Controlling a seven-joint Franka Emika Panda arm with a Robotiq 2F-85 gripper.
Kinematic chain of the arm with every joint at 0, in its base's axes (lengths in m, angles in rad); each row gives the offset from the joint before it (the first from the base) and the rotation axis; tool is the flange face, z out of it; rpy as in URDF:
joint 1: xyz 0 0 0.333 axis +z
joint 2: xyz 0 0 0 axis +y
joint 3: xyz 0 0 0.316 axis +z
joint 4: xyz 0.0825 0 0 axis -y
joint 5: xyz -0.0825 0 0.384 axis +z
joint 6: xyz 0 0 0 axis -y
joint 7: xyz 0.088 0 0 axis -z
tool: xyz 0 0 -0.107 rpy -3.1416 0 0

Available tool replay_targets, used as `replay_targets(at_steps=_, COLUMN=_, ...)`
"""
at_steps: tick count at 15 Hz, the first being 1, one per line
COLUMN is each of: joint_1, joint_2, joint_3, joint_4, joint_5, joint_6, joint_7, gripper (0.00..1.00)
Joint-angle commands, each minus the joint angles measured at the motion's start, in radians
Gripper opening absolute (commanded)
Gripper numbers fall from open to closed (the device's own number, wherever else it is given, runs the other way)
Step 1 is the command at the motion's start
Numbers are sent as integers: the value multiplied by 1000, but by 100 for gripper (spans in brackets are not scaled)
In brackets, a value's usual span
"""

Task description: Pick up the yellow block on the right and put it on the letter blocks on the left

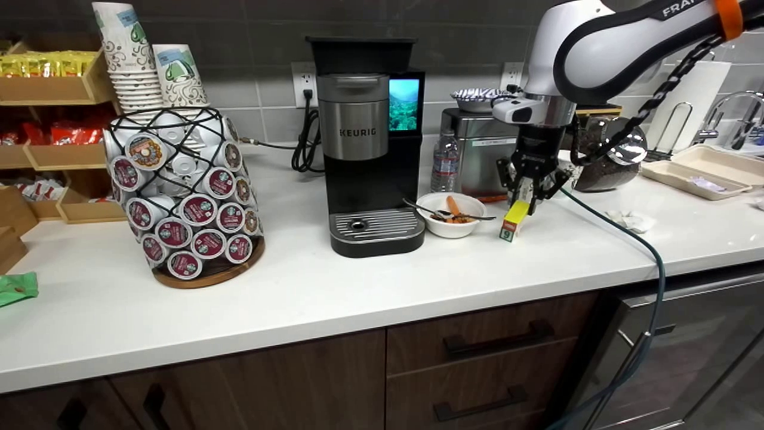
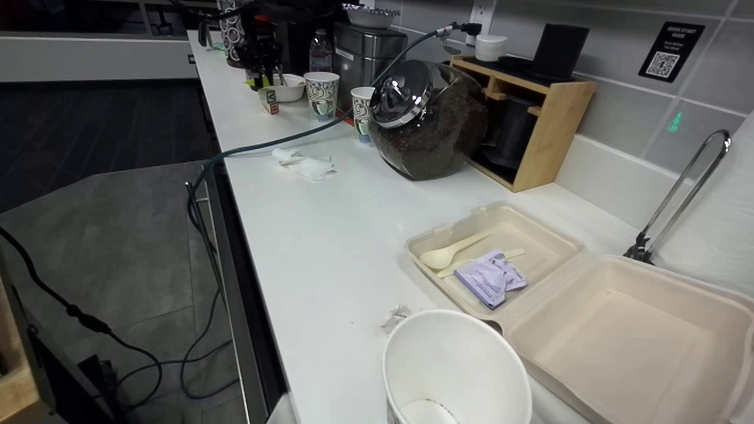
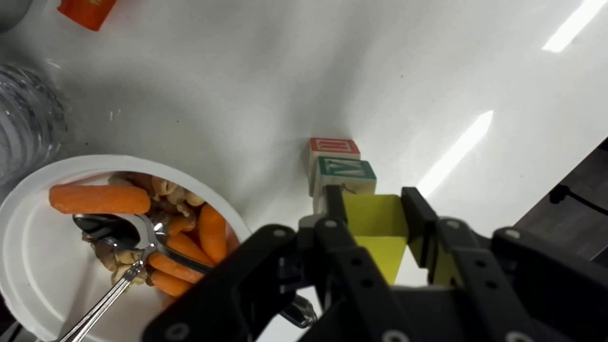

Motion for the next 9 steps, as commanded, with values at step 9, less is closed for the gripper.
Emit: replay_targets(at_steps=9, joint_1=-10, joint_2=34, joint_3=8, joint_4=26, joint_5=-13, joint_6=41, joint_7=23, gripper=9)
